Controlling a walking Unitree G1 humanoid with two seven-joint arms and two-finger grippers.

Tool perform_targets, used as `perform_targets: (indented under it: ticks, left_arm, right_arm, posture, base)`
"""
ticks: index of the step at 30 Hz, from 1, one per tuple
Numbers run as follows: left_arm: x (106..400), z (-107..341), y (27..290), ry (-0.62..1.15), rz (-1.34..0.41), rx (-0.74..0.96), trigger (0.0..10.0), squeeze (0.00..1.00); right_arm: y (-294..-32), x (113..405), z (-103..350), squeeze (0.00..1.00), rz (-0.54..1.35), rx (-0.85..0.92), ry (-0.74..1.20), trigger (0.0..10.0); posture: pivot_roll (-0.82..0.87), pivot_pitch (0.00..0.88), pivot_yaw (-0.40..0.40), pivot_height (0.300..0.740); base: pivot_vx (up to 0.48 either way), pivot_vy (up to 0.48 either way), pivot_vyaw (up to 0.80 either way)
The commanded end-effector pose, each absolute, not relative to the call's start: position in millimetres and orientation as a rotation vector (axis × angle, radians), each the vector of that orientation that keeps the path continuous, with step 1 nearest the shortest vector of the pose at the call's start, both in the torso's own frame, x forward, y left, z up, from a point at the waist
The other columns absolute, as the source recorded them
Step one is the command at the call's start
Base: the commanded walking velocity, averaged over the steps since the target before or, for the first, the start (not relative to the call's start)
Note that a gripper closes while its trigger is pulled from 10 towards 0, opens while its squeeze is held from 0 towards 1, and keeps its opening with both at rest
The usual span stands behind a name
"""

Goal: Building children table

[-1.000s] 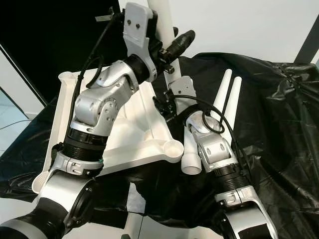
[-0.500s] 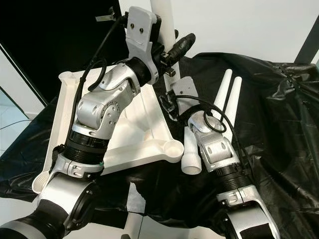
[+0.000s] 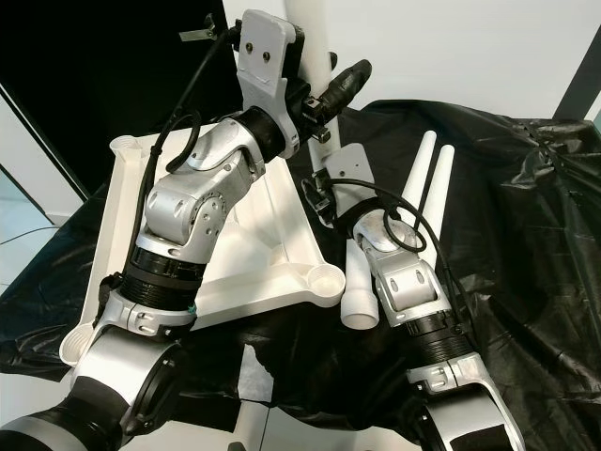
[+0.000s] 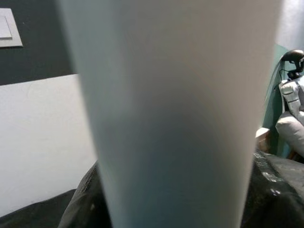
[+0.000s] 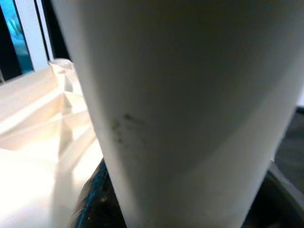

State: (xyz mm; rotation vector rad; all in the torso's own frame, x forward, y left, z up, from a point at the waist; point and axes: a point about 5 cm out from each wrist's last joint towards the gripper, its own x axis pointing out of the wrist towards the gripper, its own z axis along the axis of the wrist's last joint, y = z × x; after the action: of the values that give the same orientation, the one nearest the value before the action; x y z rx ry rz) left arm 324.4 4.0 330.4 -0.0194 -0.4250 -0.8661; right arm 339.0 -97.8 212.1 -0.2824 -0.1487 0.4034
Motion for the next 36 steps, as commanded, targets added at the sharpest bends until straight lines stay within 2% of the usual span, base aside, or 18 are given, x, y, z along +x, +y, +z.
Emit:
perform_targets:
  ticks: [1, 11, 15, 17, 19, 21, 25, 36]
  left_arm:
    - [322.5, 328.0, 6.8, -0.44, -0.889, 0.001, 10.0, 0.0]
    - [316.5, 319.4, 26.4, -0.461, -0.906, -0.001, 10.0, 0.0]
    - [318.0, 310.4, 45.8, -0.441, -0.86, -0.004, 10.0, 0.0]
    - [319.7, 297.0, 65.5, -0.392, -0.819, -0.009, 10.0, 0.0]
    - [319.7, 297.0, 65.5, -0.392, -0.819, -0.009, 10.0, 0.0]
    - [319.9, 281.5, 81.4, -0.342, -0.793, 0.009, 10.0, 0.0]
    - [315.4, 257.1, 96.8, -0.283, -0.778, 0.06, 10.0, 0.0]
    - [290.1, 201.6, 115.4, -0.091, -0.868, 0.159, 10.0, 0.0]
  right_arm:
    - [-98.2, 337.5, 209.0, 0.0, 0.392, -0.239, -0.123, 10.0]
    - [-110.5, 342.1, 206.8, 0.0, 0.281, -0.126, -0.097, 10.0]
    - [-117.4, 343.5, 205.8, 0.0, 0.23, -0.084, -0.091, 10.0]
    - [-121.9, 343.3, 204.8, 0.0, 0.2, -0.043, -0.099, 10.0]
    - [-121.9, 343.3, 204.8, 0.0, 0.2, -0.043, -0.099, 10.0]
    - [-124.5, 341.3, 203.0, 0.0, 0.19, -0.012, -0.107, 10.0]
    - [-129.8, 337.0, 201.4, 0.0, 0.169, 0.026, -0.126, 10.0]
    - [-148.8, 324.8, 196.5, 0.0, 0.116, 0.077, -0.142, 10.0]
  posture:
    - [-0.02, 0.0, 0.053, 0.74]
    - [-0.01, 0.0, 0.049, 0.74]
    - [0.0, 0.0, 0.046, 0.74]
    - [0.0, 0.0, 0.048, 0.74]
    - [0.0, 0.0, 0.048, 0.74]
    - [0.01, 0.0, 0.047, 0.74]
    - [0.01, 0.0, 0.049, 0.74]
    - [0.02, 0.0, 0.042, 0.74]
  base:
    - [0.0, 0.0, 0.0]
    - [0.0, 0.0, 0.0]
    - [0.0, 0.0, 0.0]
    - [0.0, 0.0, 0.0]
    - [0.0, 0.0, 0.0]
    - [0.0, 0.0, 0.0]
    - [0.0, 0.0, 0.0]
    - [0.0, 0.0, 0.0]
